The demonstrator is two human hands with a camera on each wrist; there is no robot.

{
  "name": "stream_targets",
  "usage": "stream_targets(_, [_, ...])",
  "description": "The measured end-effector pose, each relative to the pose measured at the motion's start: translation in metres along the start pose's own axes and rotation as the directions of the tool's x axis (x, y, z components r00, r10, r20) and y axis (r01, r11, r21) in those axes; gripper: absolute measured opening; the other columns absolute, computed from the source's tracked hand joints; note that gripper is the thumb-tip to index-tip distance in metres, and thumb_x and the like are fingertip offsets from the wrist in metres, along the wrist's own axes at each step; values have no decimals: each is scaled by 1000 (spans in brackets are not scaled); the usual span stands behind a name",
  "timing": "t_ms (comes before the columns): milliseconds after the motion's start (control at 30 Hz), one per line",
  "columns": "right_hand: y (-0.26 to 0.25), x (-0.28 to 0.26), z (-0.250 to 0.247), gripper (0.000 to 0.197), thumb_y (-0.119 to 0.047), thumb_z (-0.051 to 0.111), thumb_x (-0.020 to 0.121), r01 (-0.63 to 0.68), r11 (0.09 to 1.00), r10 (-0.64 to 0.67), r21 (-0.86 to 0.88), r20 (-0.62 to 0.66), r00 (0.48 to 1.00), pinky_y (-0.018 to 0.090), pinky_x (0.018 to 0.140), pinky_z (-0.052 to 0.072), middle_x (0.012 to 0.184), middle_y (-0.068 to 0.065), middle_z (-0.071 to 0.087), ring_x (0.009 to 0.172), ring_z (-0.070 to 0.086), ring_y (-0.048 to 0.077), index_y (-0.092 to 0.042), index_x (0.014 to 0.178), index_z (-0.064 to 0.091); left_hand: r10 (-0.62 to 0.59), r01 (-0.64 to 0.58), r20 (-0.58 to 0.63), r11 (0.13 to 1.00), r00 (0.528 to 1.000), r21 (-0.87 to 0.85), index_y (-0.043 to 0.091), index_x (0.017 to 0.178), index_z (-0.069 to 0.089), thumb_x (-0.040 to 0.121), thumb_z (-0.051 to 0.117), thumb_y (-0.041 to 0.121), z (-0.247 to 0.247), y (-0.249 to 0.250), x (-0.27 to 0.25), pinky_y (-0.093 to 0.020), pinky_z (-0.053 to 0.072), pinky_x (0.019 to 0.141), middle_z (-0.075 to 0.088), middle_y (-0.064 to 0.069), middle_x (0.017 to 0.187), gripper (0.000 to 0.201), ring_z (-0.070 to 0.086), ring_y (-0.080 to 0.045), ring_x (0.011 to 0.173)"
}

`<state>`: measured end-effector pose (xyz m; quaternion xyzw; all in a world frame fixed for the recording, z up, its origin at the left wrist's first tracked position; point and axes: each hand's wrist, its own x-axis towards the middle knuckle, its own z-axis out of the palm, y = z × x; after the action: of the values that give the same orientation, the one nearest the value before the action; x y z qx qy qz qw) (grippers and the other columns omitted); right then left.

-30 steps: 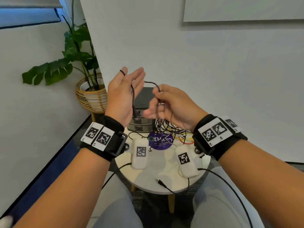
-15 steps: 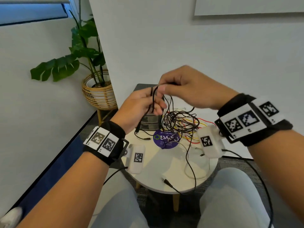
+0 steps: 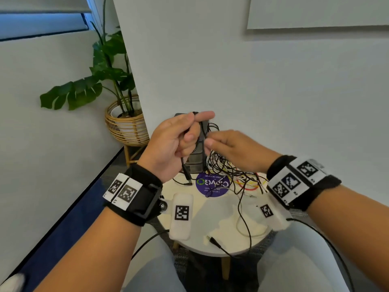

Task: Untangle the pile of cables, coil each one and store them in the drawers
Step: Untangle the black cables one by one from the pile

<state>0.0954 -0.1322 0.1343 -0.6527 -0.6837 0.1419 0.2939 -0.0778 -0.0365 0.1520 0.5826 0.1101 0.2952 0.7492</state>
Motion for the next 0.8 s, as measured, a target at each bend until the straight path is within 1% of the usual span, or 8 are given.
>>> stream_targets(67, [-6,-2,5,29,-29,43,109,6,1000,-5,-10,87,996,14,66,36,72,-24,58,69,52,-1,-17,95,66,22,-24,-73,999,997,-23,-4,136,56,110,36,18,0,-4,0,-14,37,41,62,0,73,39,43,-4,45])
stream_targets(167, [-15,-4,-1,27,-28,44,108,26,999,-23,-19,148,989,15,68,39,76,-21,59,73,53,-4,-18,98,67,20,-28,-92,995,996,-92,-2,134,57,110,36,14,-6,-6,2,-18,55,66,71,-9,90,36,69,-12,76])
stream_targets(367, [-10,-1,-23,29,-29,45,108,-26,999,24,-42,-44,999,29,68,41,75,-10,59,67,50,3,-24,99,72,-133,133,-146,991,980,-6,6,91,63,106,33,23,-24,1,6,-30,35,65,31,3,62,38,32,-13,55])
stream_targets(467, [-10,-1,-26,29,-25,43,109,-50,998,46,-30,-118,992,13,62,34,69,-30,59,66,52,-8,-20,103,71,-207,205,-131,978,970,-30,11,86,61,109,38,34,-23,-3,7,-24,29,49,27,7,56,39,24,-8,45])
stream_targets(533, [-9,-1,-21,28,-25,42,109,-70,995,62,-71,-110,992,11,58,32,65,-36,56,62,51,-13,-21,106,69,-229,216,-98,968,968,-129,12,86,60,109,38,33,-18,-3,6,-20,21,40,27,8,56,38,23,-5,41])
stream_targets(667, [3,-3,-3,34,-35,38,109,-111,977,116,-184,17,993,23,65,38,79,-13,60,72,55,-2,-18,111,68,-161,137,-83,960,983,-243,5,106,65,110,35,30,-13,-1,7,-18,20,39,30,8,57,40,23,-7,41])
stream_targets(733, [4,-7,7,36,-38,36,109,-66,968,106,-242,154,982,29,73,44,89,-4,65,81,59,11,-17,106,65,-65,33,-187,986,980,-166,-1,125,61,111,35,24,-14,-2,9,-17,25,40,43,6,63,39,27,-6,44])
stream_targets(800, [-7,-10,16,33,-36,38,109,17,965,56,-262,269,962,27,71,41,82,-7,61,76,56,9,-18,95,63,7,-20,-266,999,964,-48,-1,127,59,110,39,19,-10,-4,9,-16,39,49,67,1,77,32,49,-4,53])
